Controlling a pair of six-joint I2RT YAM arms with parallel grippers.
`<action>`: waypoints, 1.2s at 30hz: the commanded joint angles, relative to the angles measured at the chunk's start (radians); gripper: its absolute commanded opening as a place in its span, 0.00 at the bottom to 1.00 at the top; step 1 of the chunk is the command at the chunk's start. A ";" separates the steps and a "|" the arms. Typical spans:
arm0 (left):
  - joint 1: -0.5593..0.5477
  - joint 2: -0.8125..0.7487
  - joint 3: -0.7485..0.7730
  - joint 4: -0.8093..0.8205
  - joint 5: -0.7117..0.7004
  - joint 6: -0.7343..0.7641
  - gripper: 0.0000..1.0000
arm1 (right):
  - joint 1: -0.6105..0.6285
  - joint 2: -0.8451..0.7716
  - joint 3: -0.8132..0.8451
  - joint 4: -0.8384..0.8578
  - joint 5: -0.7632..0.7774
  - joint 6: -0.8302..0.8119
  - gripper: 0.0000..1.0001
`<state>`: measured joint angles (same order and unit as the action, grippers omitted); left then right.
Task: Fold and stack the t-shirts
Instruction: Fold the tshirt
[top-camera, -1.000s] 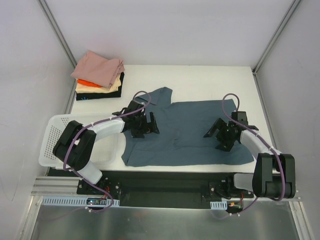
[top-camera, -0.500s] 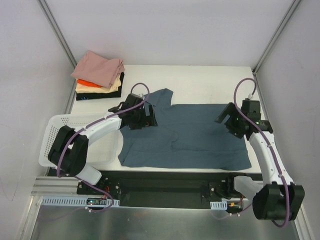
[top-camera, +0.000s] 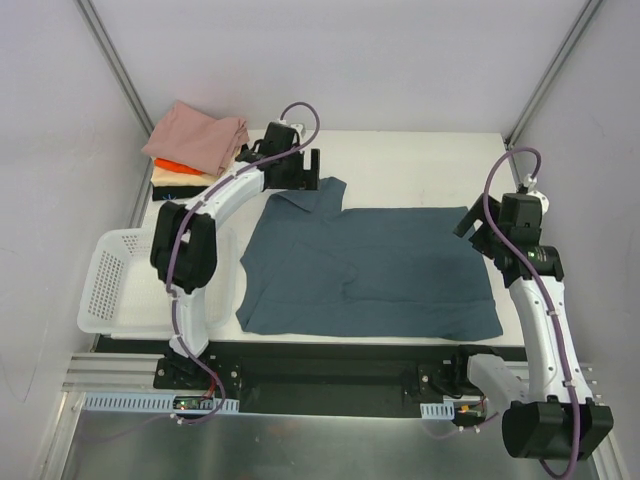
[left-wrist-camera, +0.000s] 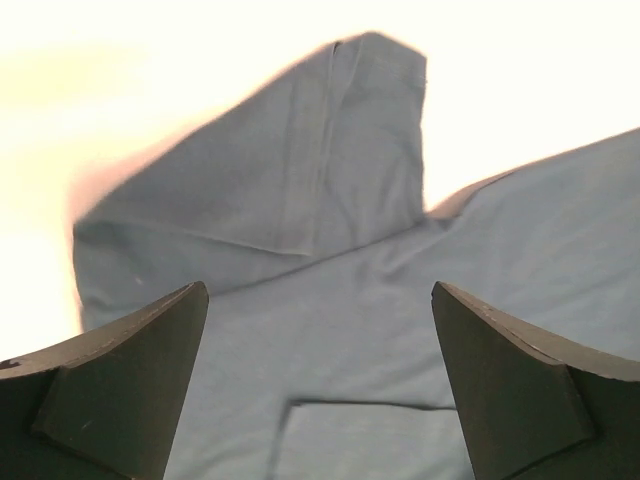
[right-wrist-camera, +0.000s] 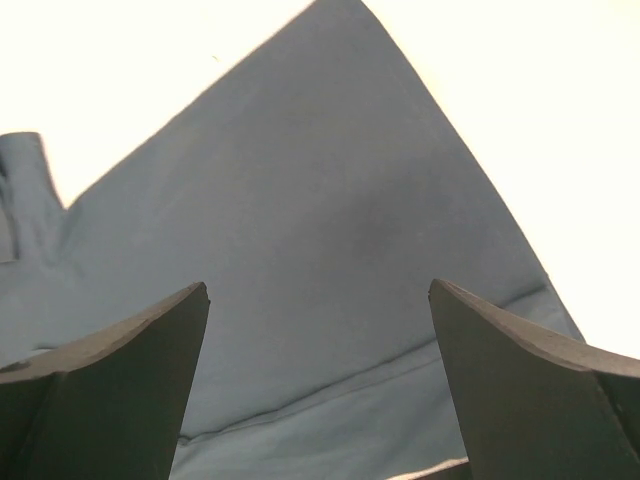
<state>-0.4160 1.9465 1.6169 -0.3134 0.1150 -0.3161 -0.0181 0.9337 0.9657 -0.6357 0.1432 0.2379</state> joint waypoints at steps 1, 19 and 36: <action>-0.007 0.117 0.162 -0.150 -0.021 0.227 0.94 | -0.014 0.023 -0.007 -0.027 0.047 -0.037 0.96; -0.024 0.377 0.396 -0.308 0.003 0.298 0.68 | -0.036 0.140 -0.002 -0.033 -0.007 -0.058 0.96; -0.060 0.414 0.436 -0.343 -0.201 0.292 0.44 | -0.043 0.200 0.002 -0.030 -0.054 -0.065 0.96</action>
<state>-0.4778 2.3695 2.0125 -0.6220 -0.0345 -0.0231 -0.0513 1.1233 0.9588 -0.6579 0.1074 0.1886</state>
